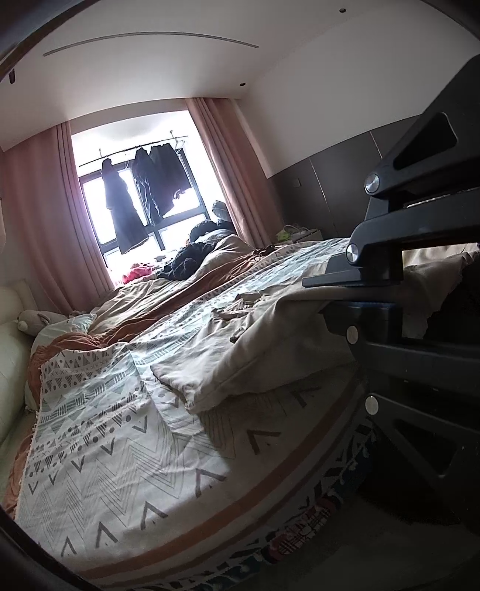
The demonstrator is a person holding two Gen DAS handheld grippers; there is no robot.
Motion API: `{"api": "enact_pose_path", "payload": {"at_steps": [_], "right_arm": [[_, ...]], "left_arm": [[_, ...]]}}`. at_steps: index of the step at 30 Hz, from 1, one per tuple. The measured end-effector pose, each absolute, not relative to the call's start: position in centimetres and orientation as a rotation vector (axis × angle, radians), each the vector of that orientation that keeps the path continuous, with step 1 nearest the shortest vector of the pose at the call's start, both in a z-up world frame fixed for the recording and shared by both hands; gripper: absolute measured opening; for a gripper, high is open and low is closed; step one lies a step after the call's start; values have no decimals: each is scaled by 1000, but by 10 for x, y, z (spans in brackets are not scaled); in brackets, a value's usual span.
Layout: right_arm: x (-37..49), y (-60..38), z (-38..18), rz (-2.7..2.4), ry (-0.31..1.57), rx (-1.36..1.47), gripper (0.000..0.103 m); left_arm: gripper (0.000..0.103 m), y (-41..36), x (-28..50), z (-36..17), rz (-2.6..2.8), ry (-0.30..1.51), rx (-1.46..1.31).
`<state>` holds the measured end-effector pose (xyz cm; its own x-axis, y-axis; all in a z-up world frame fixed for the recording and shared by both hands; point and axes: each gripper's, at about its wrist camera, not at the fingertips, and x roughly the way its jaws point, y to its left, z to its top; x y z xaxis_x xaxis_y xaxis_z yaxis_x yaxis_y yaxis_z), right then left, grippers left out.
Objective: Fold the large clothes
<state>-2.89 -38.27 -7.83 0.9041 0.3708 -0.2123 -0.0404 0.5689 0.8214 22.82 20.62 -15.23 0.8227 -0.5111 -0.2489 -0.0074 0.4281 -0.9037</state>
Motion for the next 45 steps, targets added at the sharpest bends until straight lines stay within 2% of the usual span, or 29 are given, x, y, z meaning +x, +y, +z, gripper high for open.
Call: {"api": "enact_pose_path", "payload": {"at_steps": [13,18,34,45], "right_arm": [[108,-395,-17,234,321,930,7],[175,-394,-2,242,300,900,7],[358,-397,-18,184,354,871,7],[437,-404,-64,114,471,890,8]], "left_arm": [[7,218,350,-89,-373,461,-1078],[7,222,401,-81,-369,432,-1083],[7,232,533,-122,-283,519,-1088],[7,226,595,-179,-194,645,-1060]]}}
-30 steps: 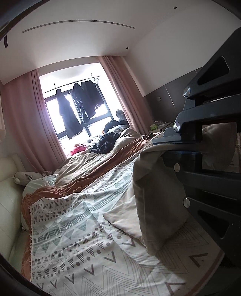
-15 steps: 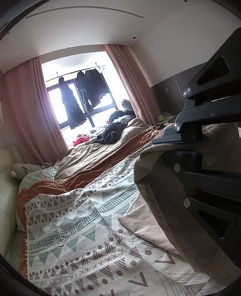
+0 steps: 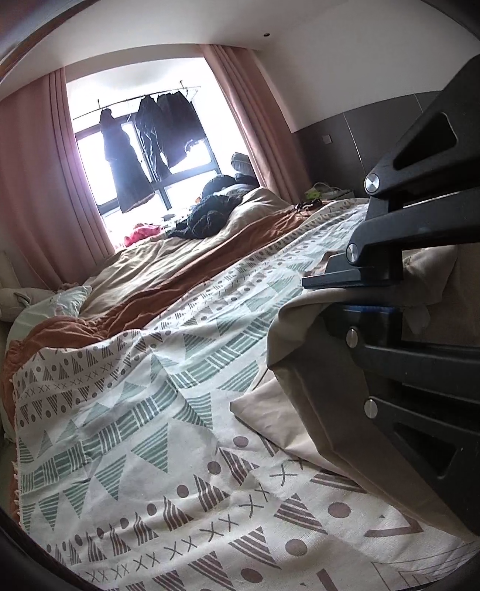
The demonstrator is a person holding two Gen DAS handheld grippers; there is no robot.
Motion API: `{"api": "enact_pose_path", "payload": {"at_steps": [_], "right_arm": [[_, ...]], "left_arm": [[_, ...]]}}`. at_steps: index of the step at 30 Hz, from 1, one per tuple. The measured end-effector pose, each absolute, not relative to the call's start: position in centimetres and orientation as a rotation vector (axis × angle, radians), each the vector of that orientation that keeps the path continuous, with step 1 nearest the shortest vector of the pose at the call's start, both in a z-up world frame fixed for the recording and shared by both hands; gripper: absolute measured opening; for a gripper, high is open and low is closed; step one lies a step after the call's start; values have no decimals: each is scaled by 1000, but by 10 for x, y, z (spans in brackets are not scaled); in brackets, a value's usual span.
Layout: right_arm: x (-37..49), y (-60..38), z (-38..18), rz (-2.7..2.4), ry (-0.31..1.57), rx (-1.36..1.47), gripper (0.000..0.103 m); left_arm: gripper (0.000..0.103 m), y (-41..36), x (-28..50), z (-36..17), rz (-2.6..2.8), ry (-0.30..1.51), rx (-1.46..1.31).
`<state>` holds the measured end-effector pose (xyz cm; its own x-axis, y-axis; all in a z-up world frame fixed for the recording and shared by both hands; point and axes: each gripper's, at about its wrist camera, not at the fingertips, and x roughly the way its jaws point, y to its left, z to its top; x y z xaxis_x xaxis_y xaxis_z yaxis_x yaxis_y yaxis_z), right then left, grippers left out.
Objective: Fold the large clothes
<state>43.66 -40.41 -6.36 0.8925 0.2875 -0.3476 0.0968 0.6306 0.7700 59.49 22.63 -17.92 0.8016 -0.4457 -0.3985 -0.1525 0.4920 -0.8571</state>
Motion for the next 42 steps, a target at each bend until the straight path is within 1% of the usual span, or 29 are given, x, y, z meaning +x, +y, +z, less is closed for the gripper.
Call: {"api": "enact_pose_path", "payload": {"at_steps": [4,5,6,7,8,9,10,11,12,14,18,22,27,29,31,32,34,40,42], "right_arm": [[457,-405,-83,66,517,911,9],[461,-405,-88,50,529,914,11],[465,-405,-91,38,540,919,14],[465,-404,-93,31,545,920,29],[467,-402,-93,25,543,916,61],[466,-398,-92,24,532,909,77],[464,-394,-89,23,519,896,88],[464,-389,-87,34,523,880,88],[465,-384,-85,52,534,869,88],[466,-377,-81,59,546,857,88],[458,-364,-73,34,555,820,88],[462,-336,-69,66,616,755,88],[481,-279,-59,131,707,638,87],[493,-256,-56,156,741,594,74],[506,-234,-58,192,782,576,72],[512,-224,-60,194,801,560,66],[525,-204,-66,170,845,505,59],[551,-168,-91,95,945,420,58],[553,-157,-99,83,970,396,54]], "left_arm": [[7,220,614,-200,-178,682,-1057],[8,218,617,-206,-183,690,-1064],[13,218,621,-210,-183,705,-1075],[17,218,624,-215,-187,719,-1090],[30,218,626,-218,-186,731,-1102],[55,217,626,-220,-183,735,-1106],[70,217,625,-220,-176,726,-1105],[93,218,623,-218,-171,702,-1105],[101,217,620,-216,-172,678,-1106],[101,216,614,-211,-192,645,-1116],[101,212,602,-212,-221,657,-1131],[101,211,585,-215,-215,674,-1145],[101,215,560,-212,-191,677,-1127],[101,218,550,-210,-169,682,-1109],[101,221,541,-209,-142,687,-1091],[101,223,535,-209,-128,691,-1088],[101,227,525,-211,-112,697,-1096],[101,238,495,-211,-57,734,-1059],[101,243,485,-213,-35,746,-1052]]}}
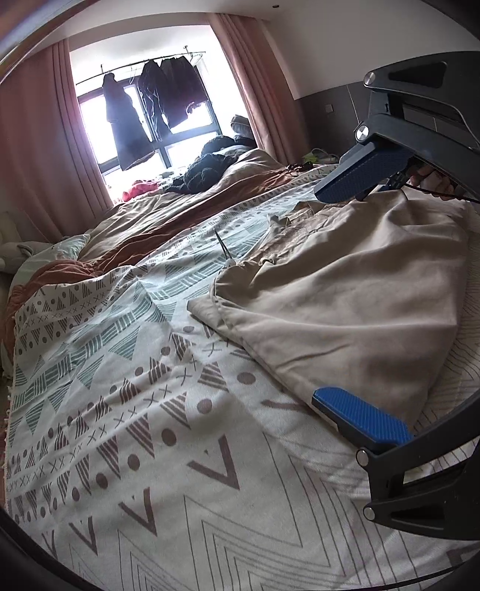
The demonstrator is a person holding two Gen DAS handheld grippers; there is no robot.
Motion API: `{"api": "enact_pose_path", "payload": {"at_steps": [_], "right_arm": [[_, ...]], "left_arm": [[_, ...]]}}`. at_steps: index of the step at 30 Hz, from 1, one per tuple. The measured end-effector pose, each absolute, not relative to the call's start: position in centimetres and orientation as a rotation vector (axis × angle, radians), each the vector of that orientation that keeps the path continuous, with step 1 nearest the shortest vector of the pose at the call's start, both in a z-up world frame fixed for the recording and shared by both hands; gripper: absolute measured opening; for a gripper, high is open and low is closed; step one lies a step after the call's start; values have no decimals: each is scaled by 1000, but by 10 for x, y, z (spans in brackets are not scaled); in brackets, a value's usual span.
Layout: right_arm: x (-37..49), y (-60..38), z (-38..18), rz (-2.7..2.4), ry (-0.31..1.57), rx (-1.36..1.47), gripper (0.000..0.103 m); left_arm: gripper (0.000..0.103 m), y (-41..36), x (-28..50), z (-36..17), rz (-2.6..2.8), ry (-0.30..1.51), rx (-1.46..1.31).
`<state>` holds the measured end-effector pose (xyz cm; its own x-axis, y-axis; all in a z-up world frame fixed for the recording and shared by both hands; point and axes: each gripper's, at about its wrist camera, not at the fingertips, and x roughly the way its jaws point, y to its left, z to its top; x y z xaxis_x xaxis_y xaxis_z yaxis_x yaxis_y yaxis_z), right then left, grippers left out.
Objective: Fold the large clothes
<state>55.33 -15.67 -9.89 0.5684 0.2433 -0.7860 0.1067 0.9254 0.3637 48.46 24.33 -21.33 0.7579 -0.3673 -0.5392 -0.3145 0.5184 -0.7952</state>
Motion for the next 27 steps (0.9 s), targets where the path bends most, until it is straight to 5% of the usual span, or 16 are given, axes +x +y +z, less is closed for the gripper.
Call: {"api": "enact_pose_path", "payload": {"at_steps": [6,11,27], "right_arm": [[563,-141,-120,53,1013,351,39],[586,-133,-129,63,1005,325,3],[637,-144,-152,102,976,408,0]], "left_arm": [[101,245,464,-230,10,804,-1047],[101,237,457,-239,20,844,-1043],[101,233,444,-242,2,848,-1150]]}}
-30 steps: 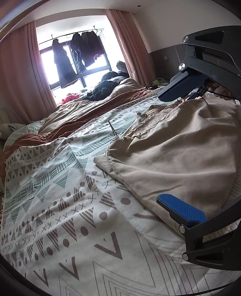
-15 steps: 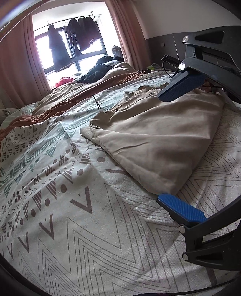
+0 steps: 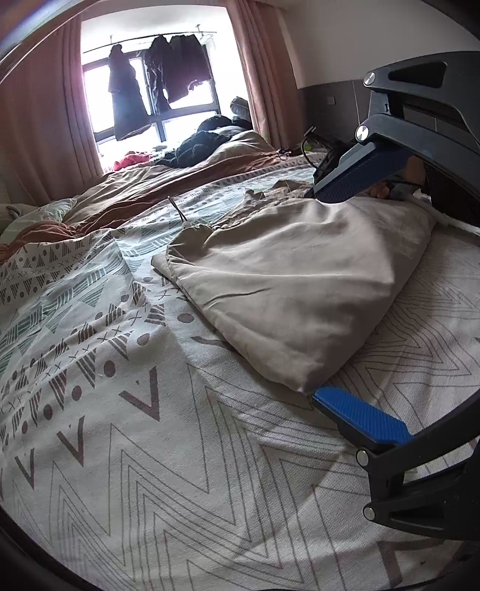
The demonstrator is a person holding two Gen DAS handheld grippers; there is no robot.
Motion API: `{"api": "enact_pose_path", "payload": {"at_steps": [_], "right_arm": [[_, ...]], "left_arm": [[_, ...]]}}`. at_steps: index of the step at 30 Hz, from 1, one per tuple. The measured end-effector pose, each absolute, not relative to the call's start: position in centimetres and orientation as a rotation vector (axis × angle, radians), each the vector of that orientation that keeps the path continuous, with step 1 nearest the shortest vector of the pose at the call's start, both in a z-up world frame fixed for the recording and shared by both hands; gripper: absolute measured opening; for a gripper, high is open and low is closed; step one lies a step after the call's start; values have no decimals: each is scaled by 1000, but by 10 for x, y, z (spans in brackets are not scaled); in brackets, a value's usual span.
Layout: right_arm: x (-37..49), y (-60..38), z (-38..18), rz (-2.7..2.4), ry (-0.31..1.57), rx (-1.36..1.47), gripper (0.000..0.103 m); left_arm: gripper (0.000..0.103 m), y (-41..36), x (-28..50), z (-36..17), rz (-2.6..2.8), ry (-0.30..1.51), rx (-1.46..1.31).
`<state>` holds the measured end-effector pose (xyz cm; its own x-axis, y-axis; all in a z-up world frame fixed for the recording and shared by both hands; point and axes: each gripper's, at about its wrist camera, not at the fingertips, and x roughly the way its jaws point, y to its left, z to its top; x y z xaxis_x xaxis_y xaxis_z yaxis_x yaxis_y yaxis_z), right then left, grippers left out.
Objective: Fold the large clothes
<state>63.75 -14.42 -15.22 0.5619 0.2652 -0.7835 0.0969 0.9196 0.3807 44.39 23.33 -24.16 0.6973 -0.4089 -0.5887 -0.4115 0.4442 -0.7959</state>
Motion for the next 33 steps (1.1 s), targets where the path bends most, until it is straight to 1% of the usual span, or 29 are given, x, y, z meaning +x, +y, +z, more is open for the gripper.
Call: {"api": "enact_pose_path", "payload": {"at_steps": [5,8,17,21,25,29,31,33], "right_arm": [[637,-145,-150,104,988,420,0],[637,-148,-150,110,992,446,0],[637,-150,-152,114,993,462,0],[637,-149,-152,109,990,458,0],[637,-150,-153,109,990,465,0],[636,-149,-152,109,985,455,0],[635,-149,-152,107,983,456,0],[635,-148,-152,104,982,449,0]], "left_arm": [[101,226,437,-244,-55,839,-1249],[101,220,437,-247,-62,843,-1264],[87,218,457,-272,69,879,-1252],[85,222,471,-278,87,858,-1252],[85,227,479,-270,39,801,-1261],[85,226,472,-241,-111,690,-1229],[85,222,470,-226,-160,675,-1169],[85,218,474,-223,-179,683,-1139]]}}
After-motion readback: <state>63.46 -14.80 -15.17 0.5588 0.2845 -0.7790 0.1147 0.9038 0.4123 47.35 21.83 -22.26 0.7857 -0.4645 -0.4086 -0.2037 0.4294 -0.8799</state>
